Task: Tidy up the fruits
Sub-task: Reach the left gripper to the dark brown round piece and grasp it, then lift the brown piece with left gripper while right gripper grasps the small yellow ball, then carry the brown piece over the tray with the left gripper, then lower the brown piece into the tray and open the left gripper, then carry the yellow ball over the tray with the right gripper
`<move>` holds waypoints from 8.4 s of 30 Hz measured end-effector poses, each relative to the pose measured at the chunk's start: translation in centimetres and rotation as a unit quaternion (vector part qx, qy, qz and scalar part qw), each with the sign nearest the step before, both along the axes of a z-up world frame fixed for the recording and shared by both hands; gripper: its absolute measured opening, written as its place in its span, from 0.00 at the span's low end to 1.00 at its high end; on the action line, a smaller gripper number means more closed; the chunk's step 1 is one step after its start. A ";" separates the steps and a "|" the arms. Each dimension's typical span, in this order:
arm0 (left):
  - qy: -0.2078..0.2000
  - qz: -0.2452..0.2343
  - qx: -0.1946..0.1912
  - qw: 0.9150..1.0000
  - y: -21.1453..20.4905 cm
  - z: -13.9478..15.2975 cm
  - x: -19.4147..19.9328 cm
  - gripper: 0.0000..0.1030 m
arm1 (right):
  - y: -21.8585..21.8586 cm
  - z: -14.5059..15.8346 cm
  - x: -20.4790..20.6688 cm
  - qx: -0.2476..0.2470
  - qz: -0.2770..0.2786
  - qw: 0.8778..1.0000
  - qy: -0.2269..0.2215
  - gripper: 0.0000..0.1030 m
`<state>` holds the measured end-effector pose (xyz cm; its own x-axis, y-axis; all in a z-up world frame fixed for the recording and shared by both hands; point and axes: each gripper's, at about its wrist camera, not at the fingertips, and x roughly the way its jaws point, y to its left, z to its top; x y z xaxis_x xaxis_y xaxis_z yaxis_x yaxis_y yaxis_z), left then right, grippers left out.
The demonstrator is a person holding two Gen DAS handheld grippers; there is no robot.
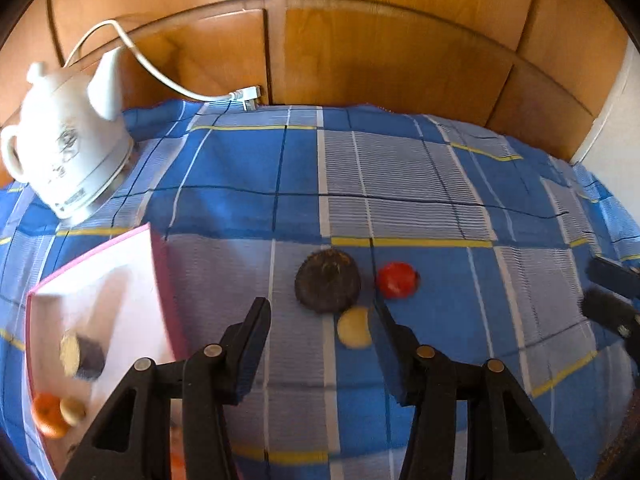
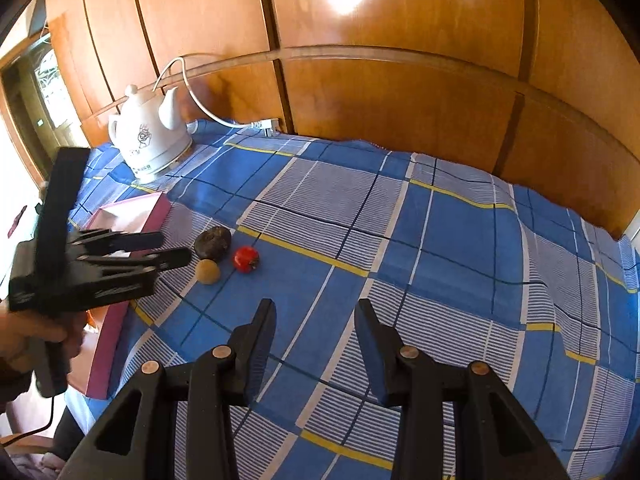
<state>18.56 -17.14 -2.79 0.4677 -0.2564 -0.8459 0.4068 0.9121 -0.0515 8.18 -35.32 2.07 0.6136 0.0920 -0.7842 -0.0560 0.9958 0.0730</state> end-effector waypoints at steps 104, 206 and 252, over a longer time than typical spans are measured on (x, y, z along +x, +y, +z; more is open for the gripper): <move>-0.123 0.155 -0.073 0.977 20.1 4.4 -17.5 0.43 | 7.3 -7.7 -2.2 -0.024 -0.045 0.998 0.030 0.27; -0.115 0.236 -0.039 0.964 22.5 2.5 -12.1 0.62 | 9.3 -8.6 -5.1 -0.042 -0.027 0.999 -0.005 0.27; -0.128 0.277 -0.030 0.952 24.2 3.6 -16.9 0.93 | 18.9 -1.9 -5.7 0.035 0.131 0.989 -0.063 0.27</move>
<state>1.63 7.09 0.83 0.7334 0.0451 -0.6783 -0.1293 0.9888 -0.0740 2.46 -16.42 0.13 0.6535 0.3121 -0.6896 -0.3250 0.9385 0.1168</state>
